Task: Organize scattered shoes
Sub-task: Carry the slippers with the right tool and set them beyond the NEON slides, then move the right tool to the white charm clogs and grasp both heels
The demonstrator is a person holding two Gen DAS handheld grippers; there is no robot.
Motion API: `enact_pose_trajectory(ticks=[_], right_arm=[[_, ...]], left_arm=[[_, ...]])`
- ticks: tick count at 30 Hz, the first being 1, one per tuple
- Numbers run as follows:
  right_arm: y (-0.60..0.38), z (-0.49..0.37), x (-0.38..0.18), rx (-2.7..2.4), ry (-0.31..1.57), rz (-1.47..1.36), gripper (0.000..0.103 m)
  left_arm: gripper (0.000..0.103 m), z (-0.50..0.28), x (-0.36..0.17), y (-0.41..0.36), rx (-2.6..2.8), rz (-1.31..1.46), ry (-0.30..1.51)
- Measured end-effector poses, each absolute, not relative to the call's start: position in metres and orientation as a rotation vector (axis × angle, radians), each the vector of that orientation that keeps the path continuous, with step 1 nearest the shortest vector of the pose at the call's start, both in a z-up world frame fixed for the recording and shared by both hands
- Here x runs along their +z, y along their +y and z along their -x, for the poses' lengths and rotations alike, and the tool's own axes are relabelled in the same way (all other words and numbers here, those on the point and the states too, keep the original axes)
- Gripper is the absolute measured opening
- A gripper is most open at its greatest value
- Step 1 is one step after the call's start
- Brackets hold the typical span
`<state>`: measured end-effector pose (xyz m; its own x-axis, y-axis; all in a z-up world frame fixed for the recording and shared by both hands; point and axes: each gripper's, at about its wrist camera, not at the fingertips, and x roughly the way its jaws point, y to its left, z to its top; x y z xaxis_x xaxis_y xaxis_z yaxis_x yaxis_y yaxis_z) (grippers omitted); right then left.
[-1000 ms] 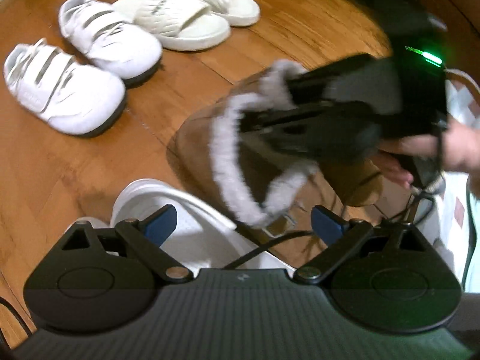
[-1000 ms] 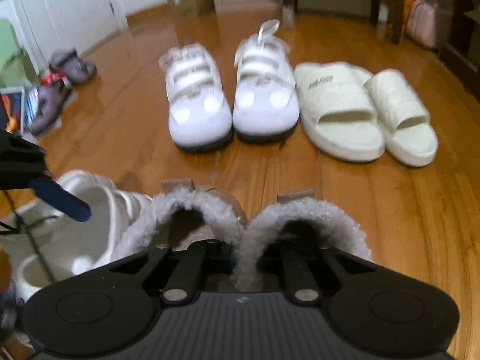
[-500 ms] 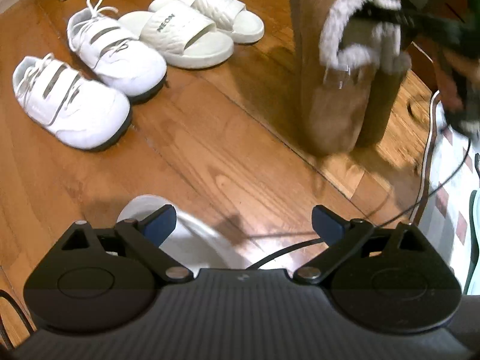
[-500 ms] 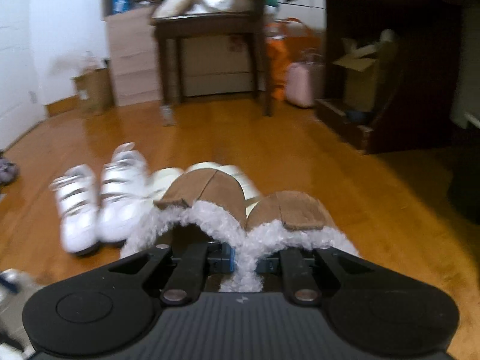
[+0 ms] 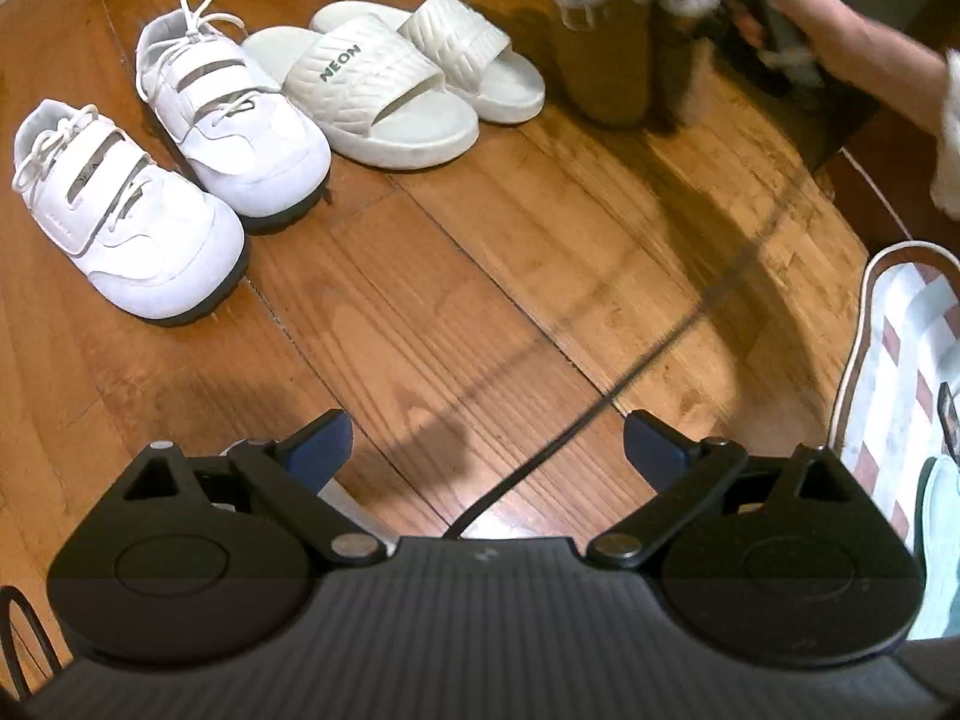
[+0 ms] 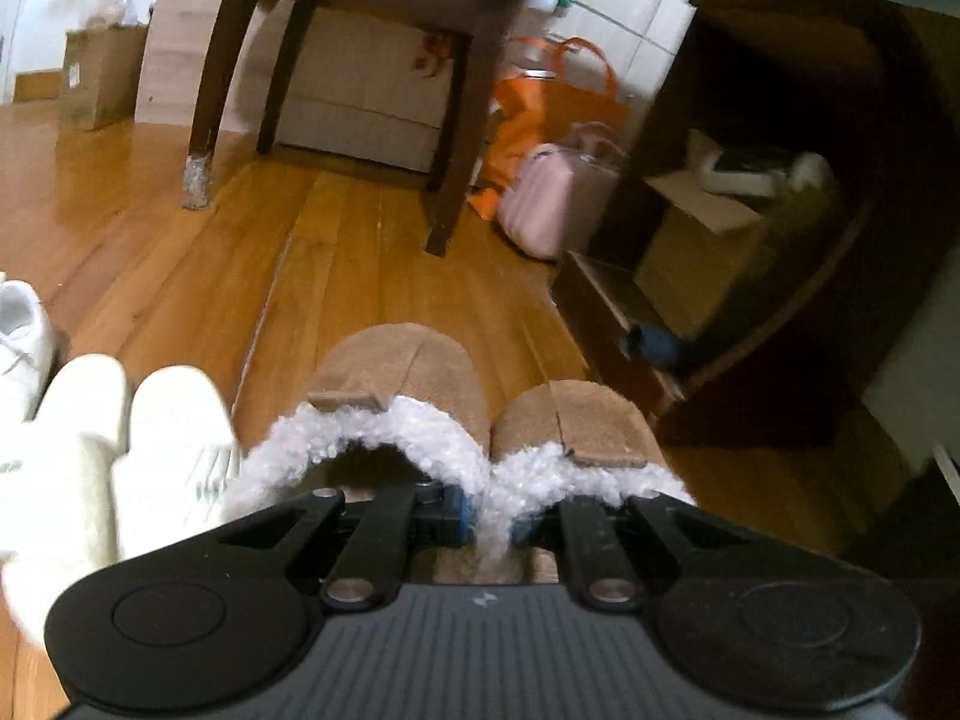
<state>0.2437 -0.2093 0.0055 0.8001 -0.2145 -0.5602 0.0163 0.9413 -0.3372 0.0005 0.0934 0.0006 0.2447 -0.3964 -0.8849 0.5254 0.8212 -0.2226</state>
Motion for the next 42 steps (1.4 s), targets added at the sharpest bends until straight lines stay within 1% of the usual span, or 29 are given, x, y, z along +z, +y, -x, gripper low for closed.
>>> enact_pose_trajectory(ticks=[1,3,4,5,7,10,15,20,23,25,26,30,31,33,36,39,40,42], right_arm=[[-0.203,-0.258,0.003,-0.13,0.642,0.328,0.011],[-0.187,-0.29,-0.004,-0.148,0.694,0.349,0.022],[-0.182,-0.297,-0.005,-0.155,0.708,0.359,0.043],[-0.177,-0.299,-0.003,-0.15,0.704,0.368,0.06],[-0.165,-0.303,0.0,-0.133,0.688,0.385,0.066],[-0.161,-0.292,0.009,-0.11,0.717,0.295,0.067],[-0.17,-0.245,0.007,0.012,0.854,0.058,0.067],[-0.163,-0.182,-0.001,0.103,0.948,-0.009,0.068],[-0.154,-0.15,0.0,0.161,0.992,-0.047,0.068],[-0.137,-0.128,0.003,0.201,1.007,-0.065,0.07],[-0.129,-0.119,0.005,0.219,1.011,-0.079,0.074],[-0.085,-0.089,0.005,0.328,1.087,-0.152,0.074],[-0.066,-0.082,0.004,0.369,1.146,-0.161,0.074],[-0.03,-0.07,0.002,0.439,1.264,-0.165,0.074],[0.047,-0.052,-0.001,0.554,1.515,-0.095,0.074],[0.096,-0.05,0.002,0.552,1.626,-0.064,0.074],[0.107,-0.053,0.003,0.543,1.654,-0.063,0.074],[0.12,-0.059,0.007,0.534,1.693,-0.067,0.074]], left_arm=[[0.098,-0.002,0.0,0.093,-0.624,-0.129,1.165],[0.098,-0.005,-0.001,0.093,-0.615,-0.111,1.163],[0.098,-0.007,-0.002,0.093,-0.612,-0.101,1.163],[0.098,-0.013,-0.001,0.093,-0.603,-0.069,1.162],[0.098,-0.022,0.003,0.088,-0.62,-0.062,1.144],[0.098,-0.039,0.009,0.077,-0.637,-0.09,1.087],[0.098,-0.073,0.016,0.062,-0.613,-0.107,0.98],[0.098,-0.089,0.016,0.052,-0.615,-0.085,0.928],[0.098,-0.084,0.019,0.056,-0.613,-0.065,0.896],[0.098,-0.075,0.023,0.066,-0.59,-0.073,0.876],[0.098,-0.07,0.025,0.074,-0.572,-0.079,0.868],[0.098,-0.052,0.034,0.127,-0.477,-0.059,0.89],[0.098,-0.05,0.035,0.134,-0.466,-0.053,0.897],[0.098,-0.031,0.043,0.185,-0.384,0.0,0.931],[0.098,-0.003,0.05,0.242,-0.313,0.04,0.993],[0.099,0.028,0.049,0.283,-0.243,-0.015,1.078],[0.099,0.032,0.049,0.287,-0.228,-0.026,1.08],[0.099,0.06,0.051,0.318,-0.091,-0.077,1.068]])
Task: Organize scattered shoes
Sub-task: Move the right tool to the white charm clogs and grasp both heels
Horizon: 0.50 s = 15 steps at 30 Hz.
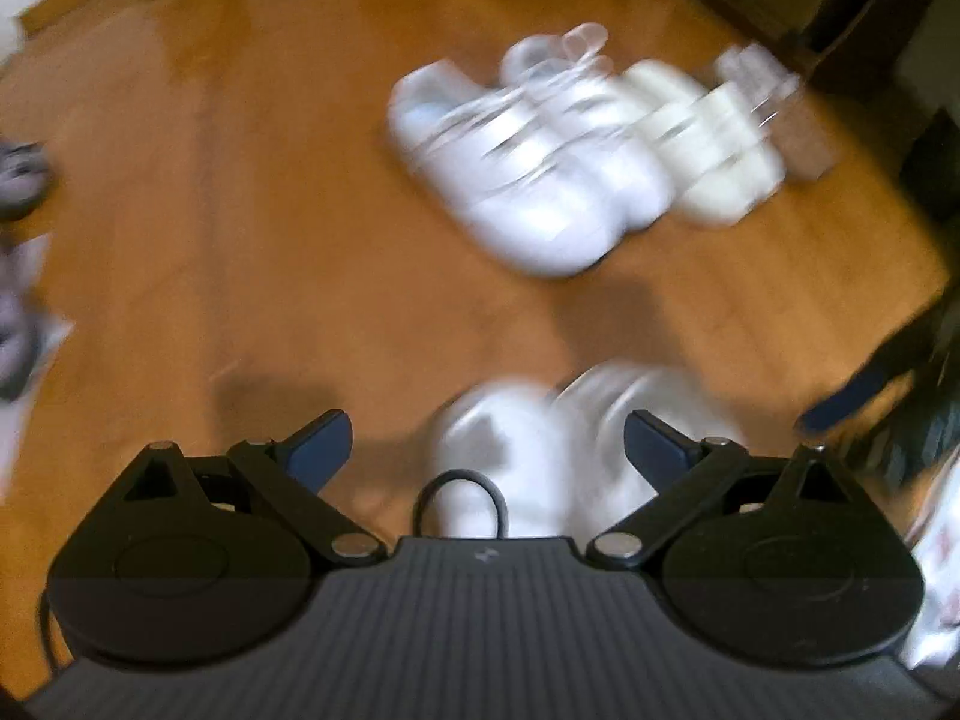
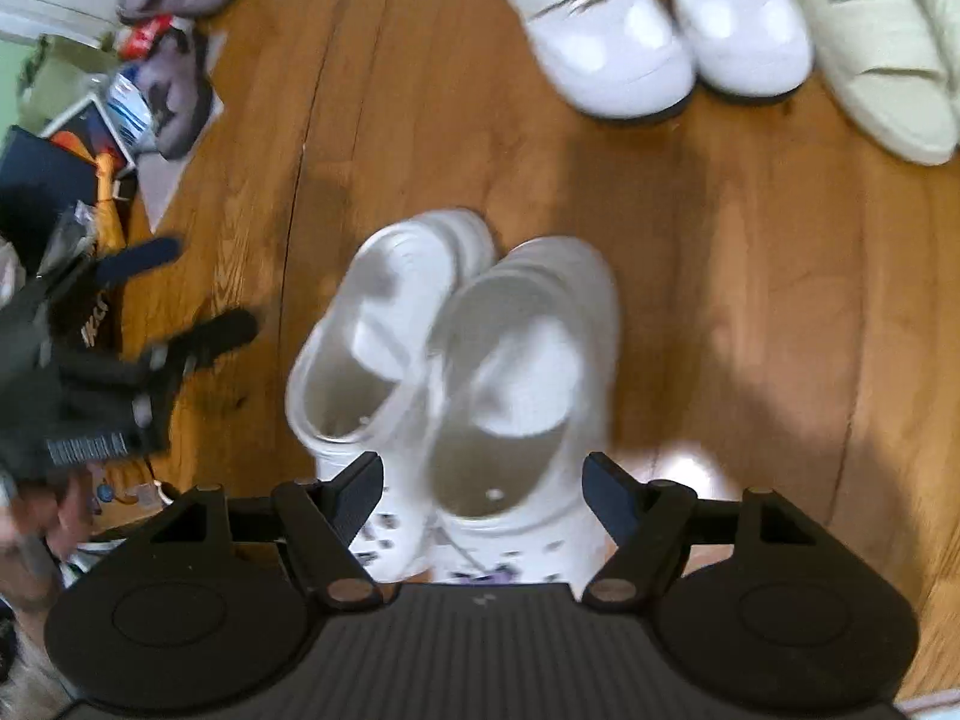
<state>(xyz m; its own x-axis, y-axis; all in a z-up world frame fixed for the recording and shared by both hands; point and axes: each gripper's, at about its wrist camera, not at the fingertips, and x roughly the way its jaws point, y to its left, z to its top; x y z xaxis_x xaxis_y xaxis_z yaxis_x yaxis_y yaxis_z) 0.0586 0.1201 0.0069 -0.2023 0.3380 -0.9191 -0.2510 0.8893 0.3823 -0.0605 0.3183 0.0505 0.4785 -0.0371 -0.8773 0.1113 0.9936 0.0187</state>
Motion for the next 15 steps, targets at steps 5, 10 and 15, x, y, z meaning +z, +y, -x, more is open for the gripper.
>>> enact_pose_trajectory(ticks=[5,10,15], right_arm=[[0.138,-0.071,-0.008,0.415,1.831,-0.238,0.074],[0.15,-0.069,-0.045,0.359,1.854,-0.223,0.072],[0.159,-0.073,-0.08,0.316,1.875,-0.218,0.072]], left_arm=[[0.099,0.063,0.053,0.362,0.058,-0.107,1.136],[0.099,0.058,0.036,0.362,-0.085,-0.041,1.17],[0.099,0.057,0.011,0.349,-0.187,-0.027,1.227]])
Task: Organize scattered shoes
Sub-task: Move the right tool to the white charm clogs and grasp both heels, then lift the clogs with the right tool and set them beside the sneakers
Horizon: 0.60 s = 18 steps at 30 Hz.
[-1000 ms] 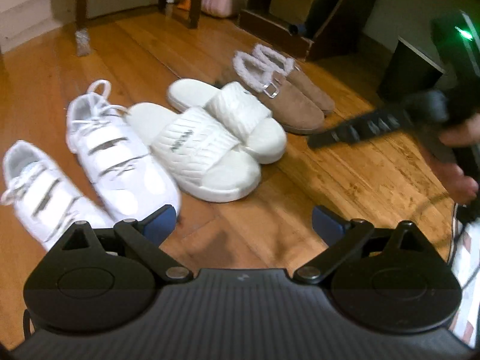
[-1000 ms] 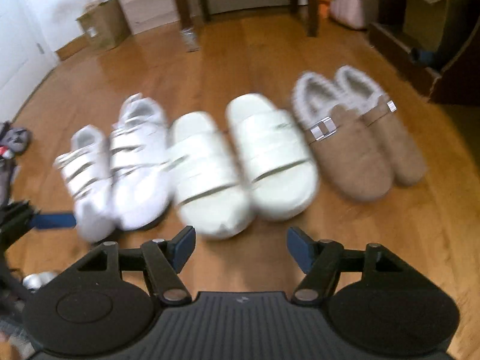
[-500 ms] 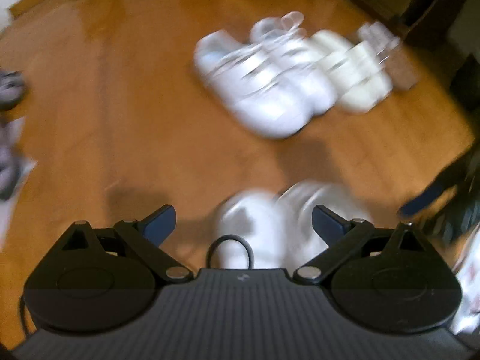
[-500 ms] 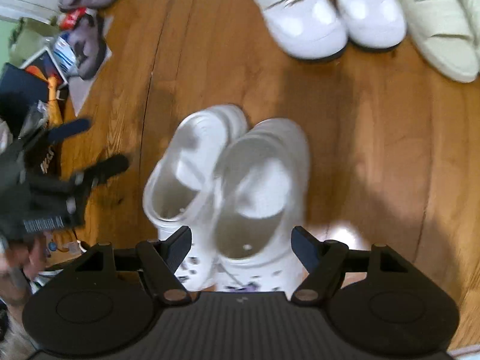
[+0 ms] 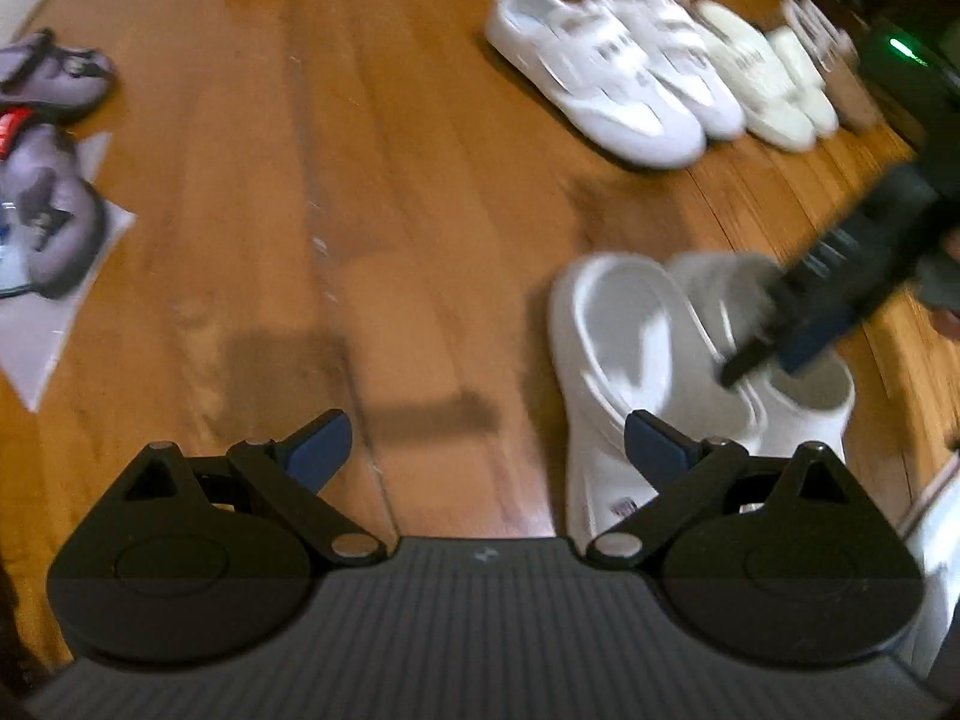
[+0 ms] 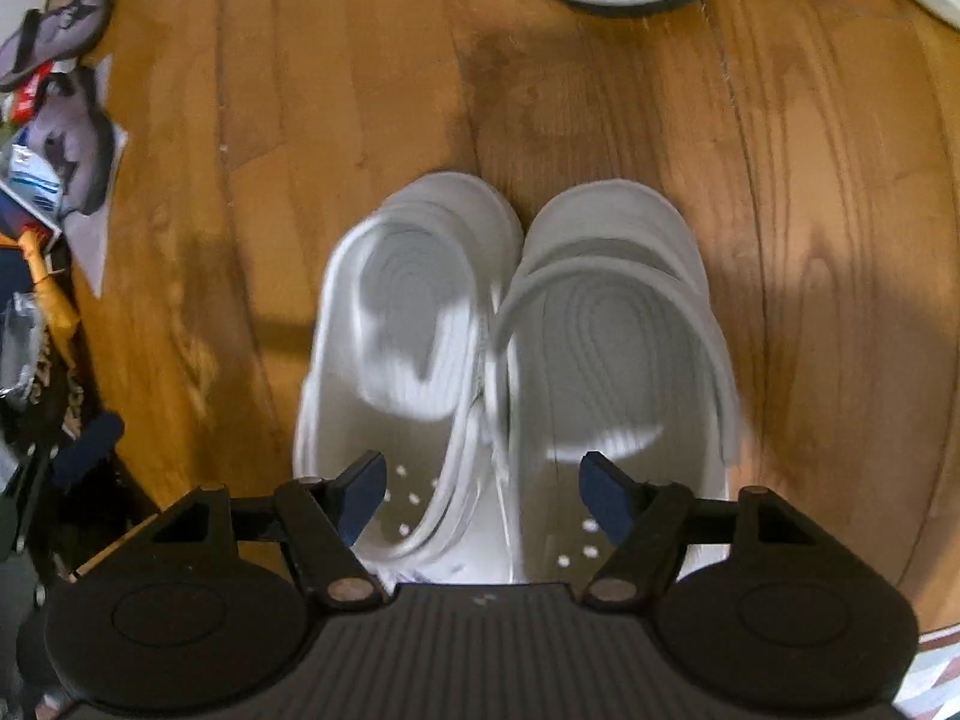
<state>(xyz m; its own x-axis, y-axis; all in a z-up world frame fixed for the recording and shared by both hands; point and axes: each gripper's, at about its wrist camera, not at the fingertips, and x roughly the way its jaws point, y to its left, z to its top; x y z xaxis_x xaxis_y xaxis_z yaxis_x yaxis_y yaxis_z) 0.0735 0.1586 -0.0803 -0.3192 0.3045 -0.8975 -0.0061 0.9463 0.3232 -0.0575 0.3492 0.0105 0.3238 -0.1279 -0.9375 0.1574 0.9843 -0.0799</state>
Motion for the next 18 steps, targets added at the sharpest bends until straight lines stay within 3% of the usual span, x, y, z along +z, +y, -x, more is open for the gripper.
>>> enact_pose_trajectory(ticks=[3,6,7,11,18], right_arm=[[0.171,-0.067,-0.097,0.287,1.916,-0.09,0.075],[0.19,-0.055,-0.098,0.345,1.893,0.042,0.066],[0.199,-0.049,-0.095,0.422,1.893,0.107,0.046],[0.209,-0.036,-0.085,0.571,1.869,0.298,0.027],[0.187,-0.016,-0.071,0.622,1.786,0.402,0.023]], left_arm=[[0.099,0.052,0.004,0.347,-0.169,-0.022,1.237],[0.099,0.048,0.001,0.348,-0.156,-0.015,1.239],[0.099,0.05,0.001,0.348,-0.157,-0.016,1.239],[0.099,0.059,0.001,0.341,-0.202,-0.04,1.25],[0.099,0.06,-0.006,0.325,-0.266,-0.028,1.252]])
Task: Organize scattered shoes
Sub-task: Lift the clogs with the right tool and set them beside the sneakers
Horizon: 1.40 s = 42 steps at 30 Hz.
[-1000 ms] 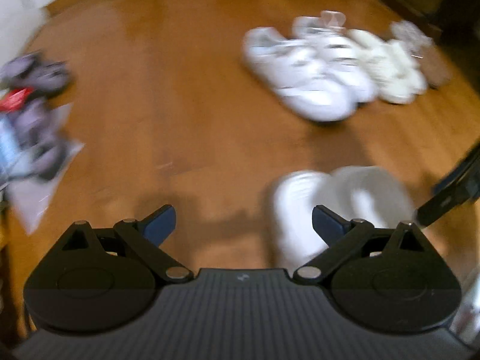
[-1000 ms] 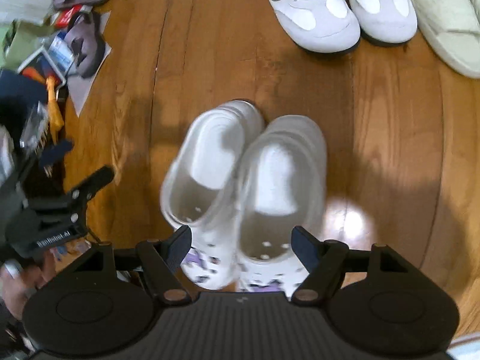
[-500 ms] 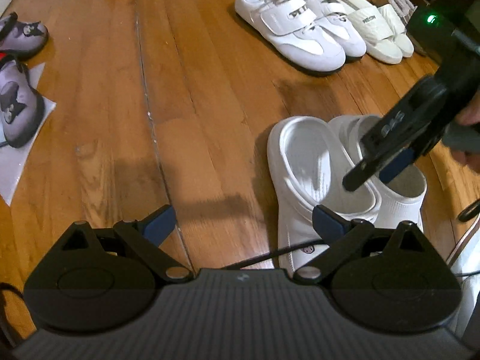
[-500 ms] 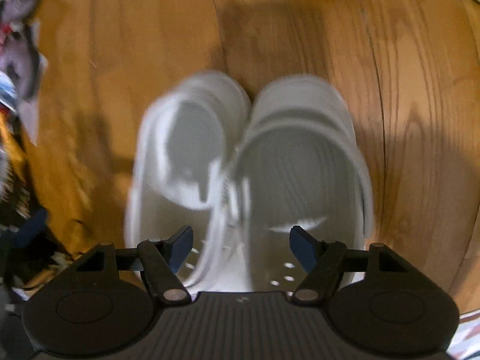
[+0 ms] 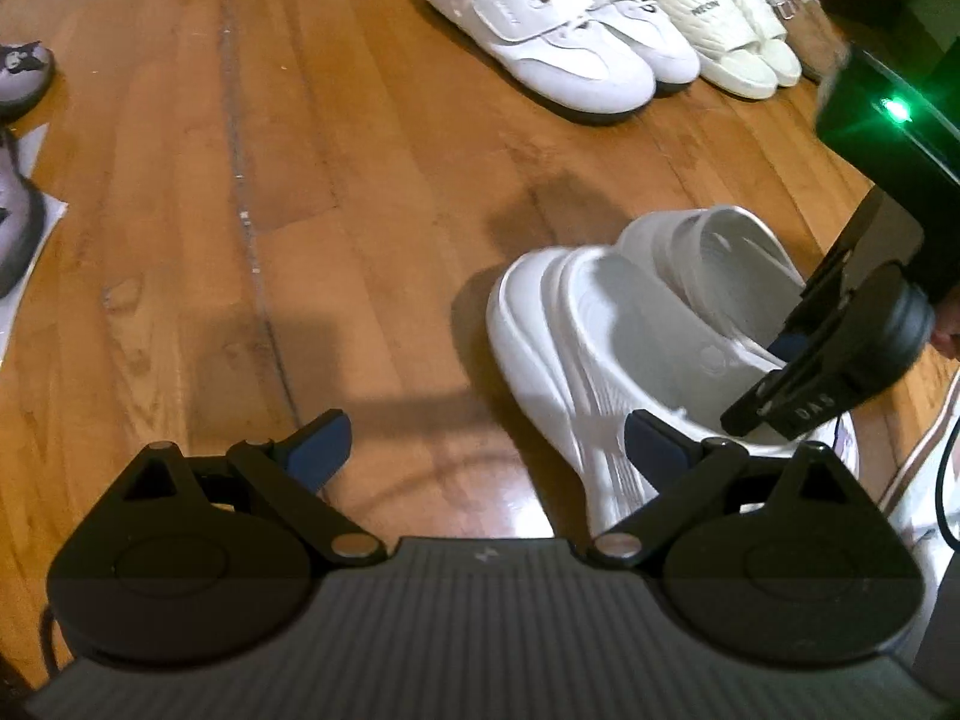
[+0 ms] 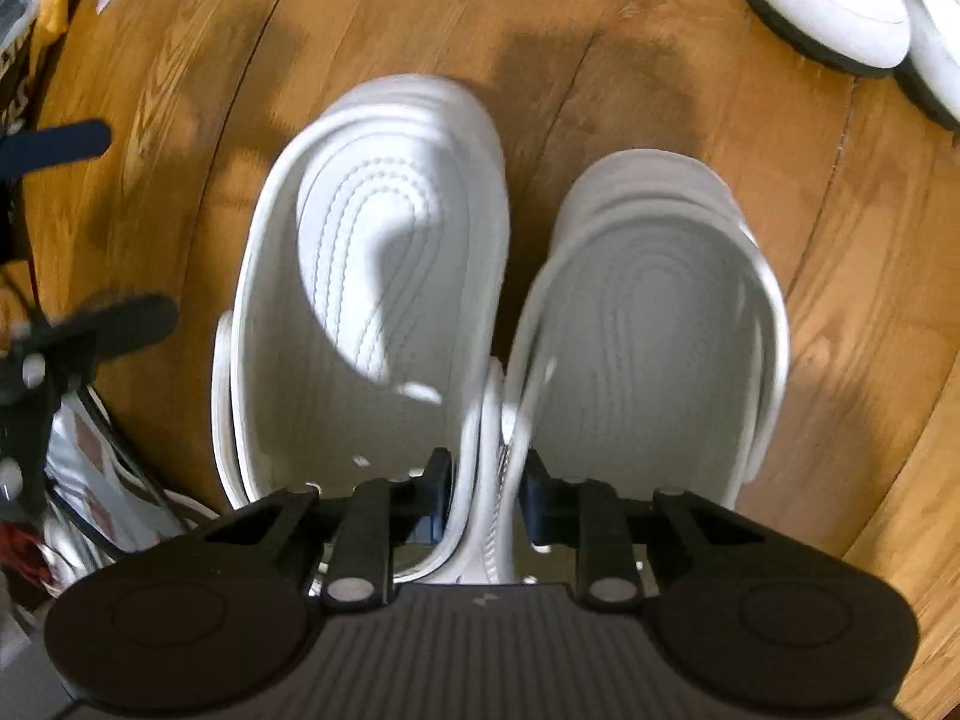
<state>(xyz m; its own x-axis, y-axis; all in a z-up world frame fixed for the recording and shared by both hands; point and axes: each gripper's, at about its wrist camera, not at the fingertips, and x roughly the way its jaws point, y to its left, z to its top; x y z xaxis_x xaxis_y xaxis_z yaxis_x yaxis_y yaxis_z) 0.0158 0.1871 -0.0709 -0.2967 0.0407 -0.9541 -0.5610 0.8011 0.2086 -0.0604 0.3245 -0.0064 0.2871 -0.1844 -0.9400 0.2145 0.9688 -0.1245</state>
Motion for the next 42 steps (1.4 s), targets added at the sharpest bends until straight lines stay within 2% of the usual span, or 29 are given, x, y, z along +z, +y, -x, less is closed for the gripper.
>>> enact_pose_trajectory(ticks=[7,26,32,38,39,40,42], right_arm=[[0.156,-0.022,-0.056,0.592,1.748,0.365,0.022],[0.115,-0.054,-0.027,0.548,1.707,0.141,0.022],[0.136,-0.058,-0.024,0.597,1.66,0.13,0.022],[0.171,-0.075,-0.024,0.694,1.55,0.064,0.021],[0.188,-0.082,-0.018,0.728,1.506,0.076,0.02],[0.198,-0.088,-0.016,0.741,1.484,0.079,0.001],[0.218,-0.105,-0.007,0.771,1.441,0.034,0.0]], left_arm=[[0.099,0.073,-0.007,0.288,-0.41,-0.127,1.192],[0.099,0.095,0.006,0.248,-0.525,-0.252,1.104],[0.099,0.093,0.014,0.253,-0.495,-0.254,1.096],[0.099,0.076,0.018,0.279,-0.195,-0.22,1.117],[0.099,0.076,0.023,0.288,-0.198,-0.171,1.101],[0.099,0.076,0.031,0.301,-0.182,-0.113,1.087],[0.099,0.078,0.044,0.328,-0.143,-0.023,1.052]])
